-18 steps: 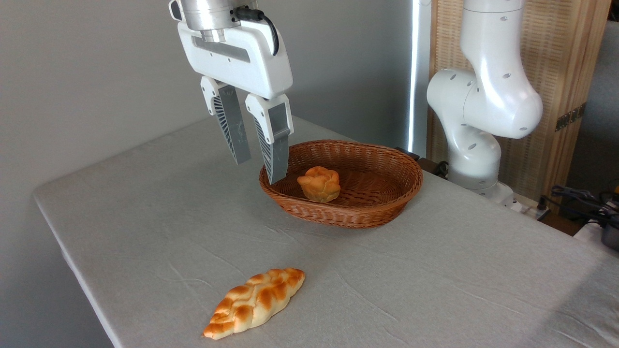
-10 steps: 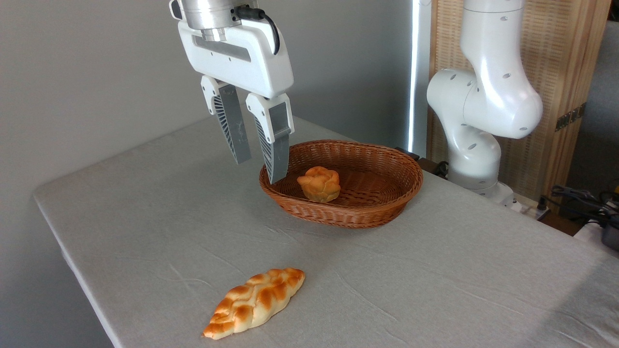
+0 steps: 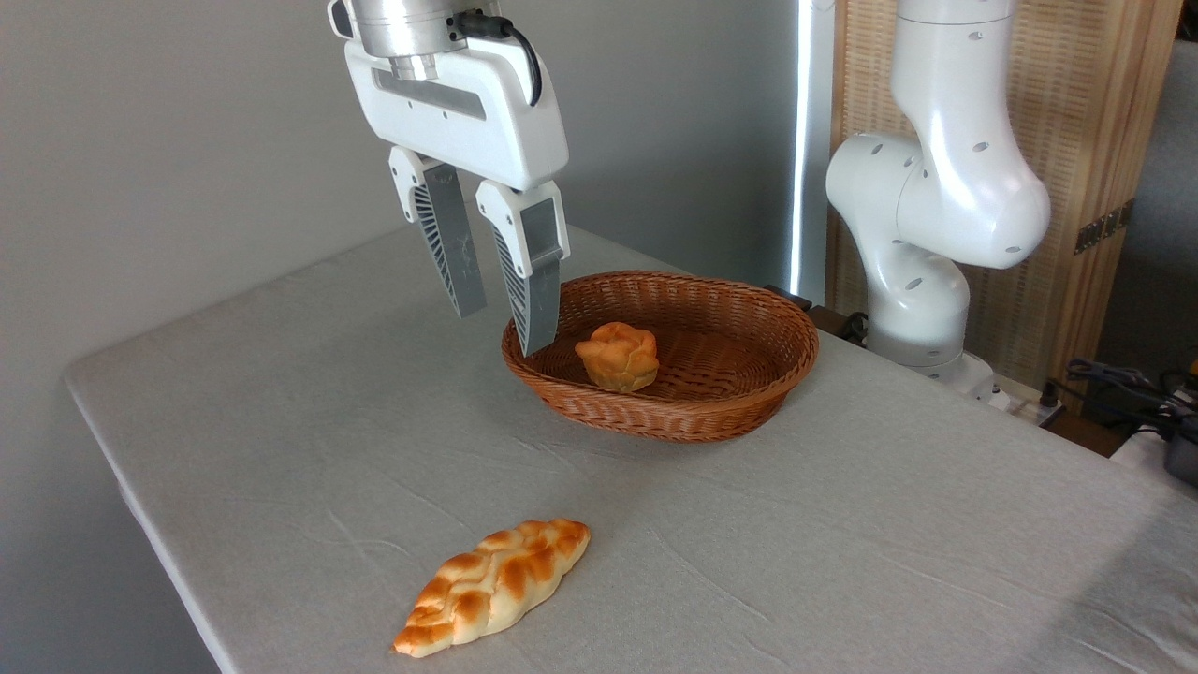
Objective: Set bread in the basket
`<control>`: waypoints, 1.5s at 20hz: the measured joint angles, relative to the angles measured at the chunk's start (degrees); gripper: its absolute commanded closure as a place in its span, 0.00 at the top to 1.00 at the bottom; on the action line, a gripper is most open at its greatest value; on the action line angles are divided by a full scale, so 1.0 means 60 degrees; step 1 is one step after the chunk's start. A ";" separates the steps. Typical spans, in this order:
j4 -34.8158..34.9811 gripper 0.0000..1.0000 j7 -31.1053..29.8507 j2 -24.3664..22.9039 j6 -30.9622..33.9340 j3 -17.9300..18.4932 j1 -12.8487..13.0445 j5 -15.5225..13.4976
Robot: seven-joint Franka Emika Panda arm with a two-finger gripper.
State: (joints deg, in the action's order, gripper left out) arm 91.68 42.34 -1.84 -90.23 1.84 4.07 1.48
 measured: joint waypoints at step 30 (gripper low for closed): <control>0.4222 1.00 -0.0087 0.0223 -0.5317 0.0476 0.0010 0.0558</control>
State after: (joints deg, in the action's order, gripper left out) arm 117.01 41.82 -0.50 -122.13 4.70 4.13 4.82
